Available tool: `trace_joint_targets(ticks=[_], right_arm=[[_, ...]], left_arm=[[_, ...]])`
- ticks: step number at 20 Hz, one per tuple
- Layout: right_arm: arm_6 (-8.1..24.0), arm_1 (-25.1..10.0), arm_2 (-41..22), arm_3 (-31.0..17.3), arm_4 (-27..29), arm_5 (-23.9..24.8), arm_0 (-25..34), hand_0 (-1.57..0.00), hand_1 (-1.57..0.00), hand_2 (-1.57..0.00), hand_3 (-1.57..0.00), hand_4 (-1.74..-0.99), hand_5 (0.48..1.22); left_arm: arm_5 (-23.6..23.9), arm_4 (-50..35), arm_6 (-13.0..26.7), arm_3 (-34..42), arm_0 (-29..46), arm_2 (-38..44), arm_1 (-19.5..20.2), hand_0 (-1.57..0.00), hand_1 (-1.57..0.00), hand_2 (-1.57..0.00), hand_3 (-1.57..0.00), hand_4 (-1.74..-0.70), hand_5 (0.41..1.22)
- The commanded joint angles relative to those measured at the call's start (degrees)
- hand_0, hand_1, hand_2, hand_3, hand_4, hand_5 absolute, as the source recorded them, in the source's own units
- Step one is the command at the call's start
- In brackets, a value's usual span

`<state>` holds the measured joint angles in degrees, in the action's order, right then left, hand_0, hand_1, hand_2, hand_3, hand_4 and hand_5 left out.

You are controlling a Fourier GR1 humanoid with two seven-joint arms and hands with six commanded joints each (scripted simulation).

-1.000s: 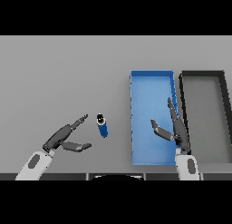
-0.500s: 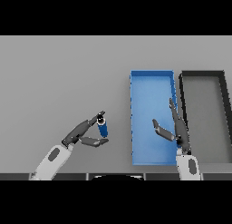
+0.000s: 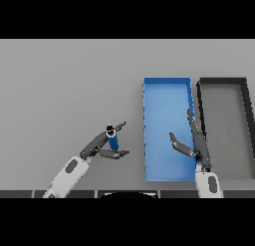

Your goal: Pick up the blue pipe and place it into the blue bin.

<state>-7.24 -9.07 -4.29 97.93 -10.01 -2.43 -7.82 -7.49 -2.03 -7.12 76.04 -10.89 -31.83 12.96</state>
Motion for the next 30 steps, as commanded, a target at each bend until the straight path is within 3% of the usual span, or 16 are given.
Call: trace_joint_targets(ticks=[1,2,3,5,6,8,11,18,22,30], right_arm=[[0.5,0.0,0.2,0.0,0.1,0.1,0.5,0.00,0.00,0.00,0.00,-1.213,0.655],[0.8,-0.3,0.6,0.2,0.9,-0.2,0.9,0.00,0.00,0.00,0.00,-1.217,0.655],[0.9,0.1,0.1,0.2,0.5,-0.2,0.8,0.00,0.00,0.00,0.00,-1.220,0.656],[0.7,-0.1,0.2,0.1,0.4,-0.1,0.5,0.00,0.00,0.00,0.00,-1.219,0.657],[1.3,0.0,0.3,-0.3,0.6,-0.2,1.4,0.00,0.00,0.00,0.00,-1.224,0.658],[1.6,0.5,0.0,0.2,1.1,-0.4,1.5,0.00,0.00,0.00,0.00,-1.233,0.660],[2.5,0.3,0.2,-0.5,1.0,-0.4,1.8,0.00,0.00,0.00,0.00,-1.222,0.646],[2.3,0.4,0.4,-0.6,1.3,-0.5,2.0,0.00,0.00,0.00,0.00,-1.226,0.636],[1.8,-0.7,0.8,-0.6,0.5,-0.2,2.0,0.00,0.00,0.00,0.00,-1.194,0.642],[-0.1,-0.1,0.7,-0.6,-1.0,1.3,0.4,0.00,0.00,0.00,0.00,-1.145,0.643]], left_arm=[[0.1,-1.0,0.1,-0.5,-0.7,0.6,-1.0,0.00,-0.04,-0.15,-0.12,-1.19,0.550],[-0.1,-1.9,-0.6,-0.2,0.1,0.9,-1.4,-0.01,-0.16,-0.31,-0.28,-1.24,0.613],[-0.6,-3.2,-1.5,-0.4,0.4,1.5,-1.8,-0.12,-0.32,-0.49,-0.53,-1.28,0.735],[0.3,-3.3,-1.7,-0.3,1.2,1.0,-3.5,-0.60,-0.75,-0.87,-0.91,-1.44,0.910],[0.1,-3.3,-0.3,-0.5,0.4,1.2,-3.8,-0.80,-0.92,-1.01,-1.03,-1.50,0.972],[0.0,-2.7,-1.3,0.3,1.2,0.6,-3.6,-1.07,-1.15,-1.21,-1.19,-1.58,1.062],[1.2,-1.0,-2.9,1.4,1.6,-0.6,-3.9,-1.32,-1.36,-1.39,-1.38,-1.51,1.139],[1.8,-0.3,-4.9,5.8,-0.5,1.4,-6.6,-1.52,-1.53,-1.53,-1.53,-1.47,1.204],[-0.1,-1.0,-1.7,11.7,-1.4,1.4,-6.6,-1.55,-1.55,-1.56,-1.55,-1.47,1.214],[-2.7,0.5,2.8,15.5,-2.7,1.7,-8.1,-1.57,-1.57,-1.57,-1.57,-1.47,1.220]])
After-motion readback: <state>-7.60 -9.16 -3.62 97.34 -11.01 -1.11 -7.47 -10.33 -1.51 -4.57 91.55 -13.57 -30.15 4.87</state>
